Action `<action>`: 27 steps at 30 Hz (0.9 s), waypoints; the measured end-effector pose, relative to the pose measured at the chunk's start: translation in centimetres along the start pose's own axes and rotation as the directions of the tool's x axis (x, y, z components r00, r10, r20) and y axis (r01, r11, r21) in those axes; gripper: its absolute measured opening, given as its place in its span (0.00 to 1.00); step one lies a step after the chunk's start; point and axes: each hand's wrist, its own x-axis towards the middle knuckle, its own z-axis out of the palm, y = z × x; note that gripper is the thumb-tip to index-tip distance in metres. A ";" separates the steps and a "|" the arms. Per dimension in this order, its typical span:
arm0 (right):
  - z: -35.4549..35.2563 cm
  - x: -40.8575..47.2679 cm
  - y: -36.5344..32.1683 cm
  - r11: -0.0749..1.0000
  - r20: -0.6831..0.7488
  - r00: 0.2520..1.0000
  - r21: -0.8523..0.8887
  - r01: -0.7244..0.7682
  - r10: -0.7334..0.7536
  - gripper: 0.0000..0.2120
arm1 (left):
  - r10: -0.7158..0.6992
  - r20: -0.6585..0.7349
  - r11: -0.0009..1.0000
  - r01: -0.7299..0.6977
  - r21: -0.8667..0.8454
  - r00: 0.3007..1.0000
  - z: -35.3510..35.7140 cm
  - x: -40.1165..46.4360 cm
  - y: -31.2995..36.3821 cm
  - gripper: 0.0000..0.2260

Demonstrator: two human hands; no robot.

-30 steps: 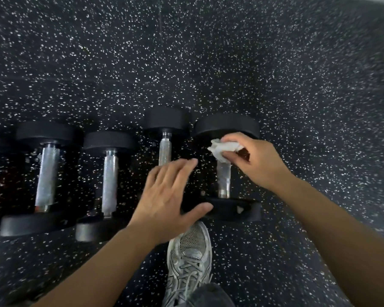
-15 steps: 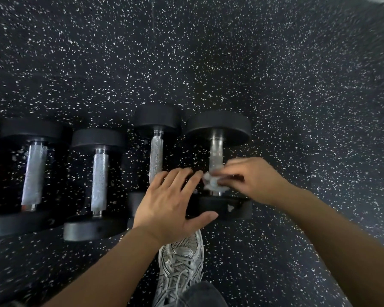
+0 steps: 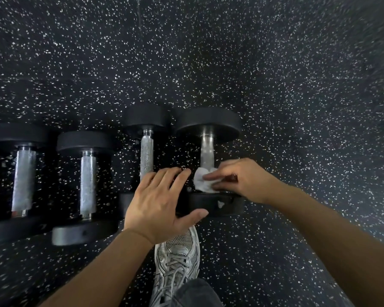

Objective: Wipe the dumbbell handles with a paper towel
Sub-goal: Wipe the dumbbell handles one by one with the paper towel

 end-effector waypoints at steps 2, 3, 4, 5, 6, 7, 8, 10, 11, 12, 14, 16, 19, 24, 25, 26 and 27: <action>-0.1 0.3 0.1 0.996 -0.060 0.997 -0.076 0.034 -0.039 0.17 | -0.004 0.006 1.000 0.004 0.001 1.000 -0.1 0.0 0.1 0.42; -0.1 0.6 0.3 0.990 -0.139 0.989 -0.134 0.040 -0.059 0.17 | -0.003 0.006 1.000 0.003 0.002 1.000 -0.1 0.0 0.2 0.41; 0.0 1.1 0.6 0.983 -0.241 0.968 -0.179 0.031 -0.074 0.16 | -0.004 0.004 1.000 0.004 0.003 1.000 -0.1 0.1 0.2 0.41; 0.2 1.6 0.9 0.981 -0.349 0.934 -0.192 0.008 -0.076 0.15 | -0.006 0.001 1.000 0.006 0.001 1.000 -0.1 0.1 0.2 0.41; 0.3 2.2 1.1 0.984 -0.441 0.896 -0.177 -0.027 -0.055 0.14 | -0.009 -0.003 1.000 0.009 -0.002 1.000 -0.2 0.1 0.2 0.41; 0.4 2.7 1.2 0.985 -0.504 0.863 -0.158 -0.063 -0.026 0.14 | -0.011 -0.010 1.000 0.011 -0.007 1.000 -0.2 0.1 0.2 0.41; 0.5 3.1 1.4 0.984 -0.534 0.846 -0.154 -0.090 -0.006 0.14 | -0.011 -0.014 1.000 0.010 -0.010 1.000 -0.2 0.1 0.1 0.41; 0.7 3.2 1.6 0.981 -0.515 0.857 -0.172 -0.091 -0.011 0.14 | -0.014 -0.007 1.000 0.014 -0.020 1.000 -0.3 0.0 0.1 0.41; 0.6 2.9 1.5 0.983 -0.472 0.881 -0.175 -0.064 -0.027 0.15 | -0.019 -0.002 1.000 0.019 -0.023 1.000 -0.3 0.0 0.0 0.41; 0.4 2.5 1.4 0.985 -0.403 0.914 -0.169 -0.030 -0.041 0.16 | -0.023 0.002 1.000 0.023 -0.021 1.000 -0.3 0.0 0.0 0.41; 0.0 1.5 1.0 0.989 -0.179 0.984 -0.147 -0.002 -0.025 0.17 | -0.027 0.003 1.000 0.027 -0.015 1.000 -0.3 0.0 0.0 0.41; -0.2 0.9 0.5 0.988 0.045 0.999 -0.153 -0.004 0.011 0.17 | -0.027 -0.001 0.999 0.027 -0.016 1.000 -0.2 0.0 0.0 0.41; -0.7 1.0 -0.3 0.980 0.090 0.996 -0.194 0.032 -0.015 0.16 | -0.028 0.003 0.999 0.028 -0.025 1.000 -0.3 0.1 0.1 0.42; -1.0 2.6 0.0 0.967 -0.264 0.964 -0.250 -0.058 -0.010 0.17 | -0.080 -0.015 0.995 0.079 -0.066 0.997 -0.6 0.3 0.5 0.46; -1.0 3.0 0.3 0.970 -0.313 0.949 -0.222 -0.100 0.026 0.18 | -0.112 -0.007 0.991 0.111 -0.071 0.994 -0.8 0.5 0.7 0.48; -1.0 3.2 0.7 0.969 -0.337 0.940 -0.211 -0.127 0.050 0.18 | -0.143 0.009 0.987 0.143 -0.076 0.990 -0.8 0.8 1.0 0.51; -0.9 3.2 0.9 0.968 -0.335 0.941 -0.212 -0.133 0.056 0.18 | -0.169 0.021 0.982 0.170 -0.078 0.985 -0.9 1.0 1.3 0.53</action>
